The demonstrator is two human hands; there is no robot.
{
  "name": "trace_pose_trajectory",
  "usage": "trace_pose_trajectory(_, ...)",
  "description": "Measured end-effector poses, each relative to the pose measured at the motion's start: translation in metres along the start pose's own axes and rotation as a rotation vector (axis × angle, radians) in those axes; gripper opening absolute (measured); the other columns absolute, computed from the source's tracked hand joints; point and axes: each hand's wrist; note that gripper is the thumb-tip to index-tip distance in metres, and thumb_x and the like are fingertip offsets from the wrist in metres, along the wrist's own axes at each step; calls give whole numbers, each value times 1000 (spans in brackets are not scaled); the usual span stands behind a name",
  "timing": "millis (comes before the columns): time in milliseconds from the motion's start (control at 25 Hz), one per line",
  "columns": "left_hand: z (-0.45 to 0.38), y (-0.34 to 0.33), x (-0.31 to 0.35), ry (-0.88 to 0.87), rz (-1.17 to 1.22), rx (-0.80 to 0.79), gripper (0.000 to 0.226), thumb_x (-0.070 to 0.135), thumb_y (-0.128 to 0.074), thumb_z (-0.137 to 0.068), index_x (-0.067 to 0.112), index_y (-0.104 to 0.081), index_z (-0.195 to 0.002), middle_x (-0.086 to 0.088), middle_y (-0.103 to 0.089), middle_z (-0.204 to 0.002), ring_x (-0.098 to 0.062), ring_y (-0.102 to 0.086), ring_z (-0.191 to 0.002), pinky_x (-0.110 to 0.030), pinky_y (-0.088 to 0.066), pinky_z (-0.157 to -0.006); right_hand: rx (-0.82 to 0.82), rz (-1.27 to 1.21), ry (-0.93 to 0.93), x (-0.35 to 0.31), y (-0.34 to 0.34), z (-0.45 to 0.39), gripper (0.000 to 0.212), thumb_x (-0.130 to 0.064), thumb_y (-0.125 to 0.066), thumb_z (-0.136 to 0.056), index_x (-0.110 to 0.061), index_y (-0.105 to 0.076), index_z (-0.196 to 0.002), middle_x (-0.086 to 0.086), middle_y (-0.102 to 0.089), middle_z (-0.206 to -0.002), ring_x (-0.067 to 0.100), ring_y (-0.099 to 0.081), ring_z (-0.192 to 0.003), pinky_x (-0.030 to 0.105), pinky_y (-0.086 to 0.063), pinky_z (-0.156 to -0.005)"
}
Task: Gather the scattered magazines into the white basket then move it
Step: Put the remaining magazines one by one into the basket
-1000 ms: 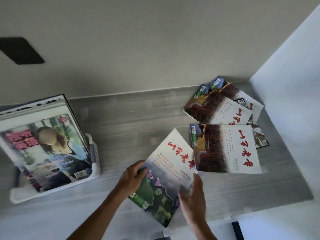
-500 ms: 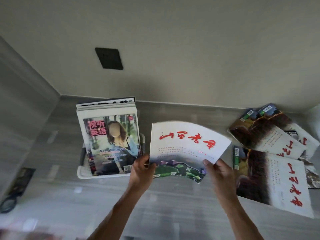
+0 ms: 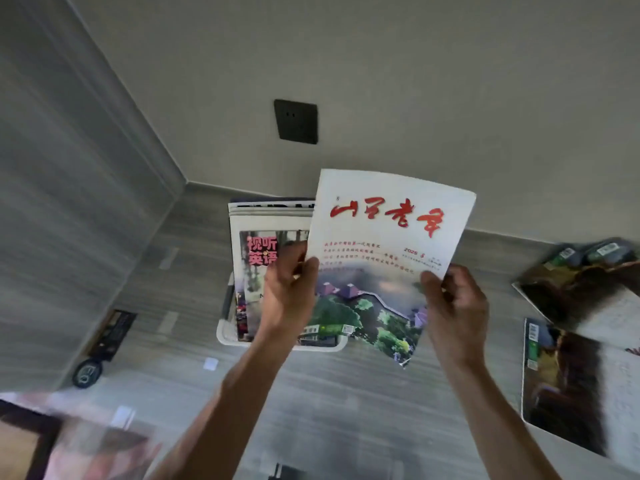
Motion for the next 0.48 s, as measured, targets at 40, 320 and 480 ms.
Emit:
trace_pose_trajectory(40,-13,15,1,-1,8,7,27,10,-50,-91,27,-70,-94,25,-73,-82,1,-69,-69,-29,-56,-44,4,-16,0,-11,-20,-2,12,-35,-59,-88,-23,-60,-89,-8,-71,-74,13,-64,-60,35,-50,-52)
trace_pose_trajectory(320,-57,107,-74,60,-344,168,20,10,-61,-89,21,-73,-101,-2,-75,-104,-3,-67,-75,-17,-55,-61,-214,-62,-37,-32,-124,6,5,-22,-64,-91,-20,-67,-87,-4,-74,-82,5,-66,-49,14,-46,-40)
trace_pose_trajectory(480,-56,117,-100,8,-300,121,23,8,-62,-89,18,-71,-107,-5,-74,-105,-15,-70,-80,-18,-57,-62,-271,-197,-266,-15,-136,7,6,-13,-68,-88,-18,-68,-85,5,-75,-83,14,-68,-54,28,-59,-51)
Point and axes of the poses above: each hand's wrist, its own z-axis away from the middle knuckle, its own y-axis out of the back of the hand, x = y × z
